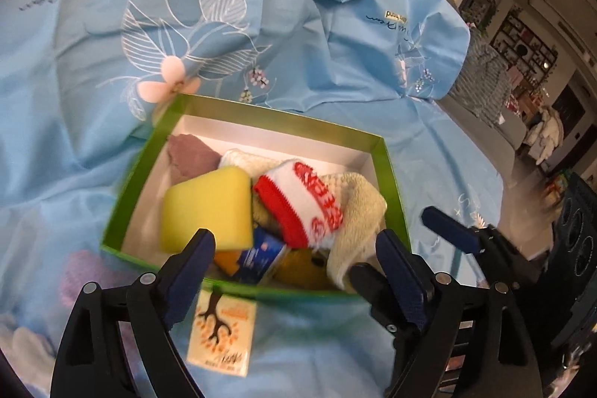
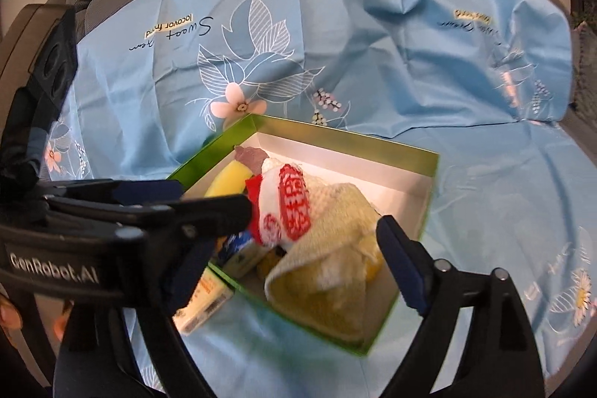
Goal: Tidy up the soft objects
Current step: 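Carry the sock into the green box and open both grippers, then move both grippers toward the white sheep plush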
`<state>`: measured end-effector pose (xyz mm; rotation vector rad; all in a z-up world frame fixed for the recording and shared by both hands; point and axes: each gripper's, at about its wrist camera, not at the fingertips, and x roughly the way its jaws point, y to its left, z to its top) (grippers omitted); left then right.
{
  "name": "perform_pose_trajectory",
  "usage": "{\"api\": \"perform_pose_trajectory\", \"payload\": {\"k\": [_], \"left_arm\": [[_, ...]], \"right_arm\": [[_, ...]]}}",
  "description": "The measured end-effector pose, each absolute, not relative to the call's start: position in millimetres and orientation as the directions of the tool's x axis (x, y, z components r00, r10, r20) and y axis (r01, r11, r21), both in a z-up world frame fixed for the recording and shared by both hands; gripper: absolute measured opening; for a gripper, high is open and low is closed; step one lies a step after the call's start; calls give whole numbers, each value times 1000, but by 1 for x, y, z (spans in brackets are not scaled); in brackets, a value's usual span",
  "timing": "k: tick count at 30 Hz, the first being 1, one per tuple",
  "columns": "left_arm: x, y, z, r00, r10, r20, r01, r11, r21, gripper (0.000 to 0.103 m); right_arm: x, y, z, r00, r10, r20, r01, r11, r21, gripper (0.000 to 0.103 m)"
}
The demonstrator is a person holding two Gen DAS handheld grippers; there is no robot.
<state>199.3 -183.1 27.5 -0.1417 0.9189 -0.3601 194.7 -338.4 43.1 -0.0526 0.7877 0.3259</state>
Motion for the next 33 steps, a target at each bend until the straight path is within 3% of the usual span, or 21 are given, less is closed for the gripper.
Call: {"api": "perform_pose_trajectory", "payload": {"k": [3, 6, 17, 33], "left_arm": [[185, -180, 35, 571, -347, -744, 235, 938, -256, 89], [171, -176, 41, 592, -327, -736, 219, 945, -243, 102], [102, -151, 46, 676, -211, -706, 173, 977, -126, 102], [18, -98, 26, 707, -123, -696, 59, 992, -115, 102]], "right_arm": [[179, -340, 50, 679, 229, -697, -290, 957, 32, 96], [162, -343, 57, 695, 201, -690, -271, 962, 7, 98], [102, -340, 68, 694, 200, -691, -257, 966, 22, 99], [46, -317, 75, 692, 231, -684, -291, 956, 27, 99]]}}
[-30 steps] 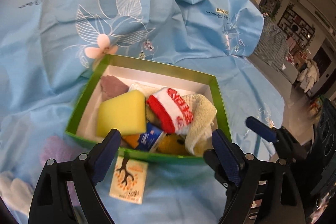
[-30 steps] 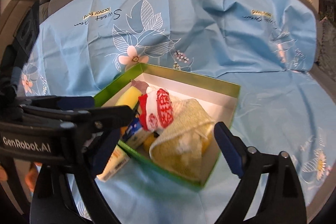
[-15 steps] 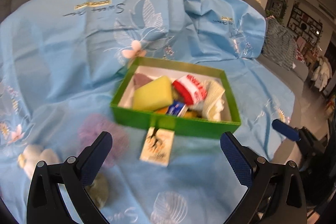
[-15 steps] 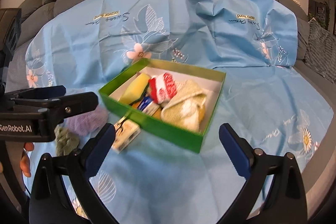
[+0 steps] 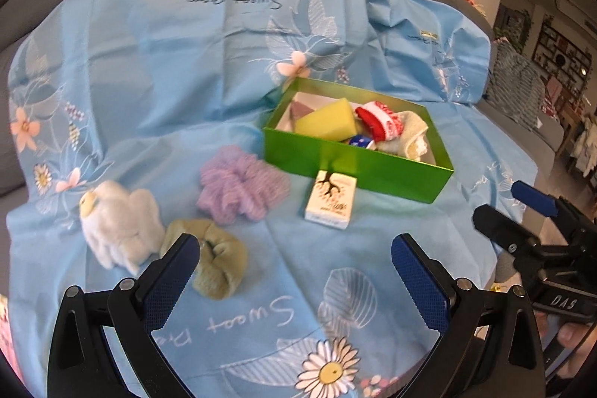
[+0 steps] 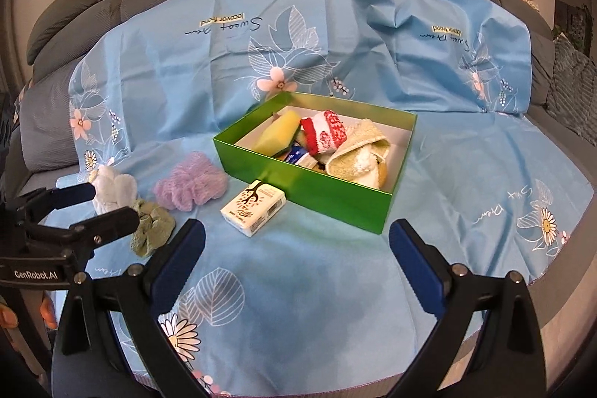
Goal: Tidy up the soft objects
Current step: 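Move both grippers toward the white sheep plush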
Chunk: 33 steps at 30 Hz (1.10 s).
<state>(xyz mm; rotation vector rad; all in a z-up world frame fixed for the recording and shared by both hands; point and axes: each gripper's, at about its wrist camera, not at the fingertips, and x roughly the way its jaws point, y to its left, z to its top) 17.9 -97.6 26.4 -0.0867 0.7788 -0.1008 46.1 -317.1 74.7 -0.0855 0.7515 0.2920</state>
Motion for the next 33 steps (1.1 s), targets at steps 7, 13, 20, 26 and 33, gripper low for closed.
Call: {"api": "perform_pose_trajectory", "payload": {"k": [7, 13, 20, 26, 33], "left_arm": [[4, -81, 19, 711, -106, -695, 29, 992, -121, 102], [-3, -63, 16, 722, -97, -685, 7, 991, -132, 102], [-10, -11, 4, 726, -30, -687, -105, 982, -154, 102], [-5, 48, -14, 705, -5, -709, -213, 952, -218, 102], [41, 83, -31, 679, -48, -733, -220, 938, -266, 102]], "right_arm": [[32, -306, 82, 714, 215, -666, -303, 953, -18, 99], [24, -292, 81, 712, 222, -666, -327, 944, -35, 99], [17, -252, 58, 626, 335, -704, -454, 891, 20, 99], [14, -197, 30, 522, 412, -747, -591, 806, 32, 99], [29, -138, 7, 413, 516, -750, -677, 725, 126, 99]]}}
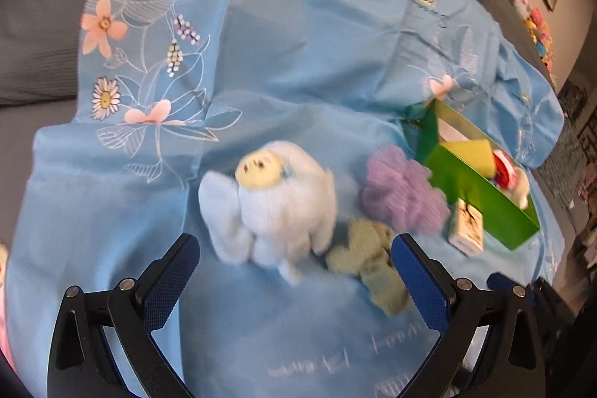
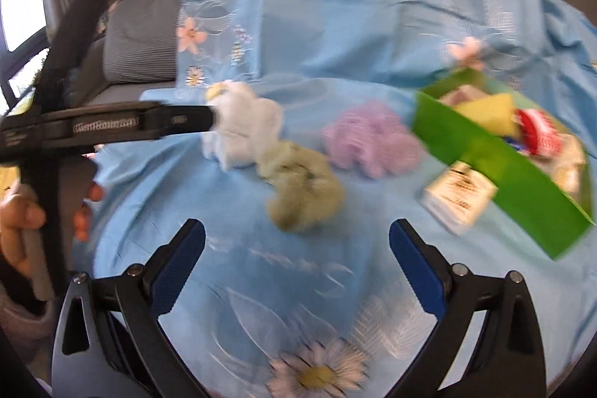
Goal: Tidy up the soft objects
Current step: 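Grasp the white sheep plush with both grippers and lift it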
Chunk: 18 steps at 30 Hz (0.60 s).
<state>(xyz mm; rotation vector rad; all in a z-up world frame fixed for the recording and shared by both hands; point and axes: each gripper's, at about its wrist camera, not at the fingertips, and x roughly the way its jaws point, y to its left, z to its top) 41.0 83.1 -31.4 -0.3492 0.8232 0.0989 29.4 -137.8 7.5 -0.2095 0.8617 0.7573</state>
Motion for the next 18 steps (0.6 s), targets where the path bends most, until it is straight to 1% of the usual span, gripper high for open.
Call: {"api": "perform_pose_trajectory", "payload": {"k": [2, 5, 9, 11, 12, 13, 14, 15, 16, 17, 18], "left_arm": [[58, 92, -39, 666, -82, -742, -214, 931, -296, 102], [77, 102, -49, 648, -92, -756, -227, 924, -307, 102], [84, 112, -56, 647, -135, -750, -207, 916, -344, 102], [86, 117, -59, 647, -163, -744, -191, 911, -366, 92], [87, 119, -61, 644, -179, -744, -180, 909, -375, 77], [89, 121, -64, 637, -227, -736, -156, 898, -412, 72], [89, 120, -64, 634, -243, -734, -146, 894, -423, 71], [90, 119, -64, 634, -242, -734, -136, 900, -415, 70], [90, 116, -63, 635, -243, -733, -123, 905, -407, 69], [89, 114, -63, 632, -250, -733, -111, 908, -405, 69], [89, 112, -63, 631, -250, -734, -105, 910, -400, 68]], "right_arm": [[36, -123, 3, 403, 533, -744, -691, 710, 135, 99], [53, -96, -7, 377, 549, -746, -709, 689, 149, 99], [76, -61, -19, 344, 548, -762, -732, 665, 148, 98], [85, -47, -24, 323, 552, -769, -743, 651, 155, 98], [88, -40, -28, 310, 551, -775, -750, 642, 156, 98], [92, -34, -31, 303, 543, -783, -754, 639, 152, 97], [96, -26, -36, 287, 536, -794, -760, 632, 152, 96], [98, -22, -40, 269, 536, -800, -765, 624, 160, 91], [100, -18, -43, 255, 534, -806, -769, 617, 166, 83], [102, -13, -47, 237, 531, -813, -775, 608, 171, 79], [103, -10, -49, 223, 529, -819, -780, 601, 176, 71]]}}
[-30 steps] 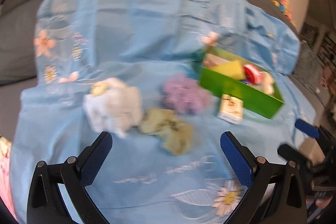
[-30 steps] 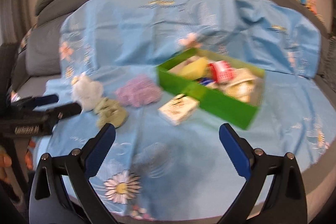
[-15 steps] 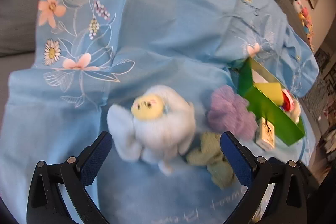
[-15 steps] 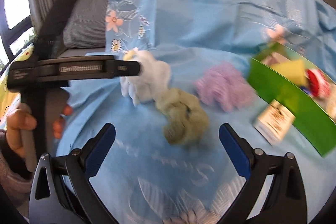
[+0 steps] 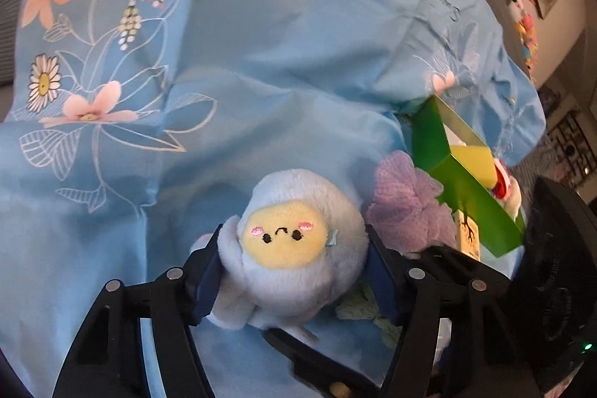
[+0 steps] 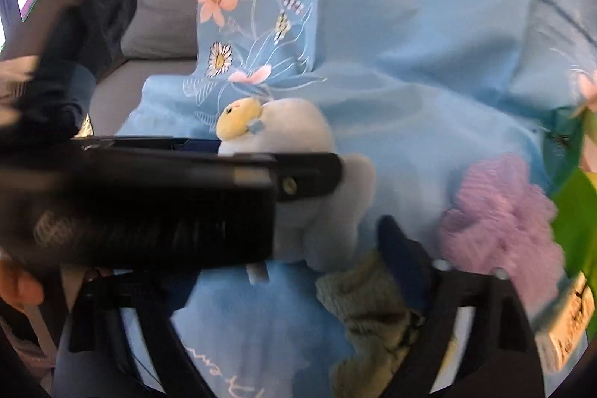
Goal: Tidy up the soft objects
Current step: 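Grasp the white sheep plush with both grippers and lift it, then carry the sheep plush over the green box with both grippers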
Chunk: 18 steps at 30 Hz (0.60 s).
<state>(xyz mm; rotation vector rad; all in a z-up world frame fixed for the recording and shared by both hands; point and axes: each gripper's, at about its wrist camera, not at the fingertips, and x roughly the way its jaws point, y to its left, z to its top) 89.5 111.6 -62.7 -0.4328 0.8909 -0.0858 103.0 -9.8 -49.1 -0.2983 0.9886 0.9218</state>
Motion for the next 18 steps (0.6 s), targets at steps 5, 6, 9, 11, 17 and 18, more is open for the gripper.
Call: {"api": "perform_pose_trajectory", "payload": {"k": [5, 6, 9, 11, 17, 18], "left_arm": [[82, 105, -54, 641, -239, -729, -82, 924, -374, 68], [80, 102, -50, 646, -236, -726, -72, 928, -366, 68], [71, 88, -31, 671, -226, -706, -35, 942, -334, 68], [67, 76, -16, 688, -225, -689, -6, 949, -316, 68], [61, 32, 29, 731, -244, -638, 90, 960, -264, 68], [61, 23, 37, 736, -249, -629, 107, 961, -255, 68]], "right_arm": [[98, -8, -53, 211, 550, -808, -790, 583, 191, 48], [96, -11, -51, 215, 558, -801, -791, 581, 193, 48], [90, -22, -37, 243, 581, -777, -787, 586, 192, 47], [86, -31, -24, 270, 591, -760, -784, 593, 182, 47], [80, -72, 20, 366, 607, -706, -759, 633, 151, 47], [80, -81, 28, 384, 606, -697, -753, 643, 144, 47]]}}
